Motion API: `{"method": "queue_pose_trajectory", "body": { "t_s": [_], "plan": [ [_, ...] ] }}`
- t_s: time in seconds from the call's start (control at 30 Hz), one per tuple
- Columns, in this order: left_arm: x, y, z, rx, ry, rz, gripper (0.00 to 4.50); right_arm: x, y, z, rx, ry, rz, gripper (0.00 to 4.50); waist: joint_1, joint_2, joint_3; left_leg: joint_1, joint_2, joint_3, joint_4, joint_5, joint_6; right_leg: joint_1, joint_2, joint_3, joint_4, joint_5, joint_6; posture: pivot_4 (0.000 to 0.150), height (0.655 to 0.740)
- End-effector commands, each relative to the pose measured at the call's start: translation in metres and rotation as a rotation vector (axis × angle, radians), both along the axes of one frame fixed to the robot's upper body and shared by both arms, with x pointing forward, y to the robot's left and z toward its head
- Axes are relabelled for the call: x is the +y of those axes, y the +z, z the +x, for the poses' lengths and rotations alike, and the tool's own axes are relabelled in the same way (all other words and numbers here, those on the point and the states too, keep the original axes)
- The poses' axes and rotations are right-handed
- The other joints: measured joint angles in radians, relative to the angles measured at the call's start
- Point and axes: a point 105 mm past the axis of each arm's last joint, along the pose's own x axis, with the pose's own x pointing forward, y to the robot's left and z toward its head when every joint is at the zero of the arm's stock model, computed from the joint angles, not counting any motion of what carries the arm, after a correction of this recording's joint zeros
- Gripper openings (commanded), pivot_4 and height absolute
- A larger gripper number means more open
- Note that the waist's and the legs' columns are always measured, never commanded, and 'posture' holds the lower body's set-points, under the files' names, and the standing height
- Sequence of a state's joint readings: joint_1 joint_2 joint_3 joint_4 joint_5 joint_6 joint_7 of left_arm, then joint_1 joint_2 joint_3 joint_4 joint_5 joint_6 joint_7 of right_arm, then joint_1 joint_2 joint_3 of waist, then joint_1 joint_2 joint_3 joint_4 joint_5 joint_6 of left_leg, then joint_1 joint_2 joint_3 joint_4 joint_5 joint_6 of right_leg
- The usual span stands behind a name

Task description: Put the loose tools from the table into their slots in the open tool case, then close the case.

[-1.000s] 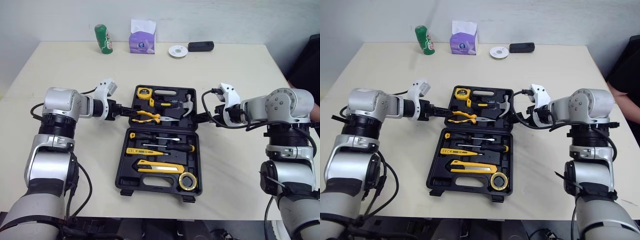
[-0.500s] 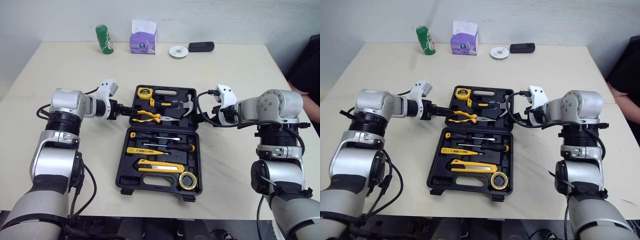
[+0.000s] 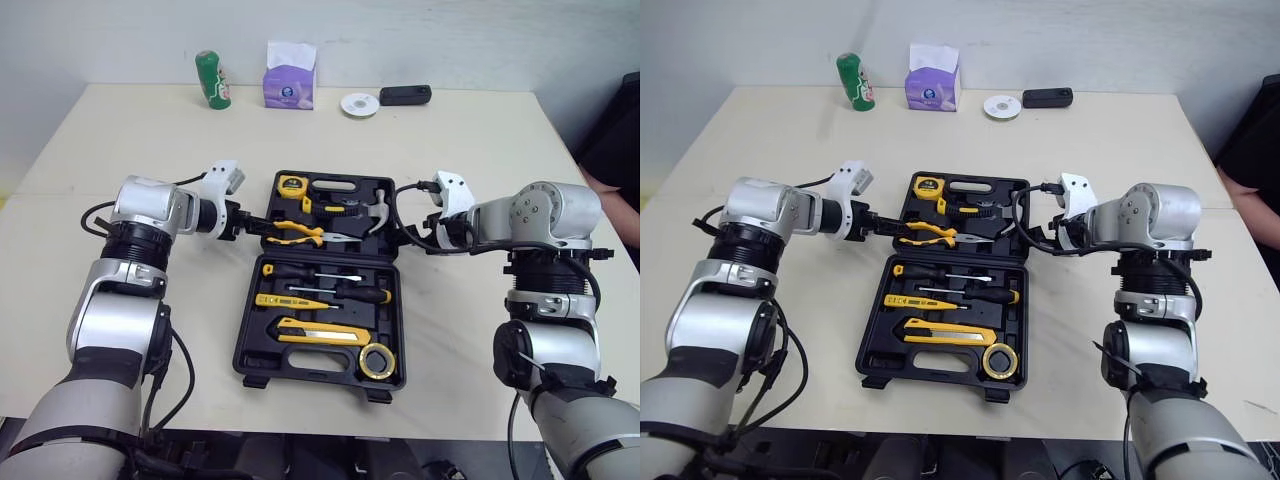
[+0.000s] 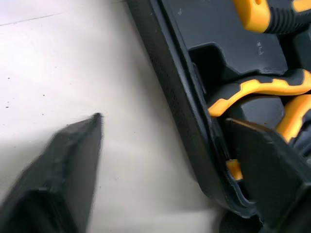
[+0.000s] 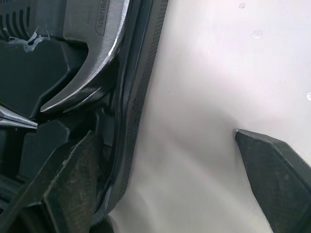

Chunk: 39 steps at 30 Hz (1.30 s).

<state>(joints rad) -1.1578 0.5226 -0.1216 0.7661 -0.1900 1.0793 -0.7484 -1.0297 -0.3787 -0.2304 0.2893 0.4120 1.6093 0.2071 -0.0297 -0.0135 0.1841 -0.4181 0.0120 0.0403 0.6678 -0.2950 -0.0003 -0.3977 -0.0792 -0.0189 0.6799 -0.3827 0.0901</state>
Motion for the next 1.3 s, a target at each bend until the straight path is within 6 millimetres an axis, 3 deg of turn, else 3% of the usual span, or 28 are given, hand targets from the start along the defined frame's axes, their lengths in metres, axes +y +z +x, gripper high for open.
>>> {"method": "queue_pose_trajectory", "body": {
  "t_s": [0.03,0.17,0.2,0.43,0.63,0.8,1.0,1.1,1.2,1.3],
  "plan": [
    [-0.006,-0.014,-0.006,0.067,-0.018,0.0,2.39,-0.003,-0.003,-0.001,0.01,-0.015,0.012,2.21,0.0,-0.001,0.0,0.0,0.0,0.0,0.0,0.0,0.0,0.0,0.0,0.0,0.001,0.0,0.0,0.15,0.74],
    [-0.014,-0.016,-0.008,0.085,-0.036,-0.023,0.6,0.002,-0.004,0.0,0.016,-0.013,0.032,0.16,0.0,-0.001,-0.002,0.005,0.0,0.0,0.0,0.0,0.0,0.004,0.0,0.0,0.001,0.0,0.0,0.15,0.74],
    [-0.015,-0.016,-0.008,0.082,-0.038,-0.025,0.39,0.002,-0.004,0.0,0.016,-0.014,0.035,0.0,0.0,-0.001,-0.002,0.009,0.0,0.0,-0.002,0.0,0.0,0.007,0.0,0.001,0.001,0.0,0.0,0.15,0.74],
    [-0.02,0.0,-0.003,0.008,-0.039,-0.077,0.28,0.004,0.006,0.004,-0.043,-0.042,0.06,0.0,0.0,-0.001,-0.003,0.011,0.0,0.001,-0.003,0.0,0.0,0.008,0.0,0.003,0.001,0.0,0.0,0.15,0.74],
    [-0.024,0.043,0.01,-0.242,-0.014,-0.233,0.15,0.003,0.056,0.018,-0.483,-0.058,0.038,0.0,0.0,-0.001,-0.002,0.008,0.0,0.003,-0.002,0.001,-0.001,0.004,0.0,0.005,0.001,0.0,0.0,0.15,0.74],
    [-0.014,0.061,0.015,-0.42,0.034,-0.306,0.0,0.002,0.073,0.016,-0.698,-0.06,0.002,0.0,-0.003,-0.001,-0.002,-0.006,-0.001,0.004,0.001,0.001,-0.001,-0.014,0.0,0.004,0.009,0.0,0.001,0.15,0.74],
    [0.016,0.053,0.015,-0.696,0.116,-0.217,0.0,-0.02,0.042,0.009,-0.954,0.001,-0.345,0.0,-0.011,-0.001,-0.002,-0.004,0.0,0.004,-0.001,0.001,-0.001,-0.015,0.0,0.001,0.012,0.0,0.001,0.15,0.74],
    [0.028,0.035,0.011,-0.802,0.077,-0.043,0.0,-0.032,0.017,0.003,-1.034,0.036,-0.444,0.0,-0.013,-0.001,-0.002,-0.004,-0.001,0.006,0.0,0.001,-0.001,-0.014,0.0,0.001,0.011,0.0,0.001,0.15,0.74],
    [0.043,0.033,0.005,-0.927,0.116,-0.017,0.0,-0.036,-0.007,-0.006,-1.131,0.194,-0.655,0.0,-0.013,-0.002,-0.002,-0.002,0.0,0.007,0.004,0.001,-0.001,-0.011,-0.001,0.001,0.009,0.0,0.001,0.15,0.74],
    [0.051,0.032,-0.004,-0.998,0.118,-0.007,0.0,-0.039,-0.019,-0.013,-1.192,0.287,-0.756,0.0,-0.013,-0.002,-0.002,-0.002,0.001,0.007,0.008,0.0,0.0,-0.009,-0.001,0.002,0.008,0.0,0.001,0.15,0.74]
  ]
}}
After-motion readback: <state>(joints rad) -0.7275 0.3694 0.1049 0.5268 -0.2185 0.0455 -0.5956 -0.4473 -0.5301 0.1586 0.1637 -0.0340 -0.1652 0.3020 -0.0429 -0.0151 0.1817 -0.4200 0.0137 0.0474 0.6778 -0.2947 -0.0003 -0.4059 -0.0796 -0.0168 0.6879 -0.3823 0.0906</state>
